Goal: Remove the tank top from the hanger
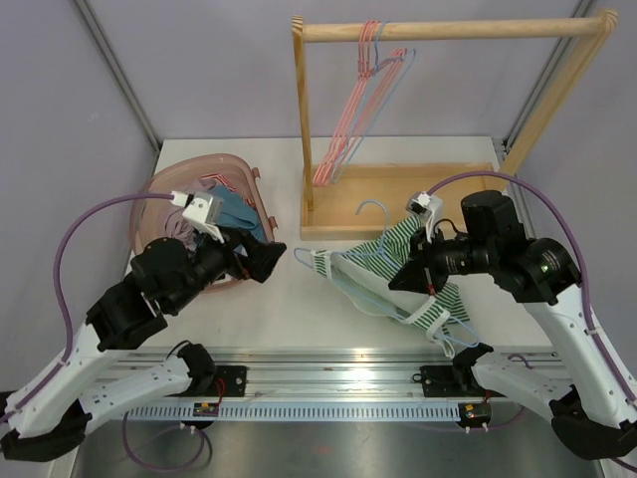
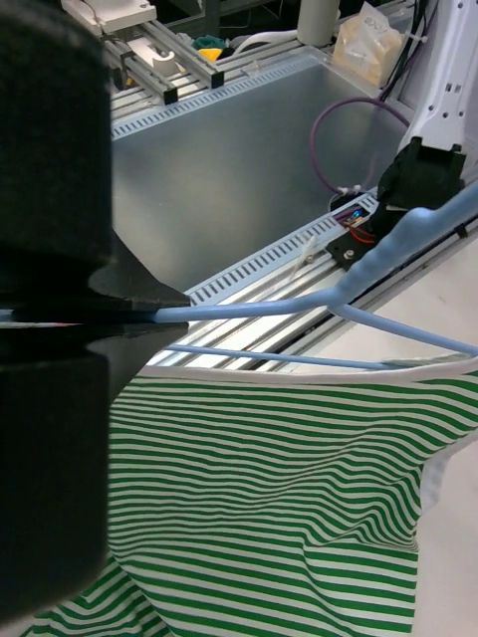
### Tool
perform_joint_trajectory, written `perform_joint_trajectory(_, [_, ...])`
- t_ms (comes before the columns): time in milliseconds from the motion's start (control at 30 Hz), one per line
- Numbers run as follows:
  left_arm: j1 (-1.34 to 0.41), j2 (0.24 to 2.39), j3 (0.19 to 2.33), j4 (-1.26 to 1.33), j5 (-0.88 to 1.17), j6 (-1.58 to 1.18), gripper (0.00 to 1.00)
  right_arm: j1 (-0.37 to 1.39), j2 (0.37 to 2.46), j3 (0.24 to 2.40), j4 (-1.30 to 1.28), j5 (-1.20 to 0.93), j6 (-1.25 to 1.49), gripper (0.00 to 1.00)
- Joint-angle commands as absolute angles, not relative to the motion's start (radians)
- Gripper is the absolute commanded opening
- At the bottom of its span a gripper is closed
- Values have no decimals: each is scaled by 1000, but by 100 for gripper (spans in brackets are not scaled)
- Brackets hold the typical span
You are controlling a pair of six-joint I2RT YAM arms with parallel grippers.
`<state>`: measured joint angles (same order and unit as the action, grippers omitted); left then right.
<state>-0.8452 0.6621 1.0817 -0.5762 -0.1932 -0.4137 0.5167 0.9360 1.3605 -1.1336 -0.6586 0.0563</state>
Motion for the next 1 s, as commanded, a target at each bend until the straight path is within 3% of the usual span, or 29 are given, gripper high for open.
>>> perform_joint_trajectory(0, [-960, 696, 1077, -497, -414, -422, 99, 569, 949, 1414, -985, -681, 110, 0])
perform_joint_trajectory(233, [-1181, 804, 1075, -471, -630, -414, 99, 603, 969, 1413, -801, -667, 258, 0])
perform_joint_trajectory(367, [-1218, 871, 1086, -460, -713, -402, 98, 652, 974, 1399, -767, -655, 285, 0])
perform_joint_trajectory(467, [-1218, 913, 1080, -437, -755, -384, 91, 684, 974, 1373, -746, -658, 287, 0])
perform_joint_trajectory(567, [-1218, 948, 1077, -437, -801, -385, 72, 690, 962, 1361, -745, -643, 281, 0])
perform_joint_trajectory(600, [-1219, 951, 1072, -437, -808, -384, 55, 690, 957, 1361, -747, -641, 279, 0])
perform_joint_trajectory(700, [-1218, 959, 1068, -449, -840, -393, 32, 690, 947, 1361, -764, -618, 269, 0])
perform_joint_trajectory(733, [-1218, 953, 1069, -454, -844, -396, 26, 690, 945, 1361, -773, -605, 262, 0])
perform_joint_trajectory(900, [-1218, 916, 1063, -472, -851, -397, 22, 690, 950, 1336, -808, -543, 236, 0])
perform_joint_trajectory(967, [-1216, 910, 1072, -494, -886, -409, 0, 690, 940, 1315, -808, -538, 230, 0])
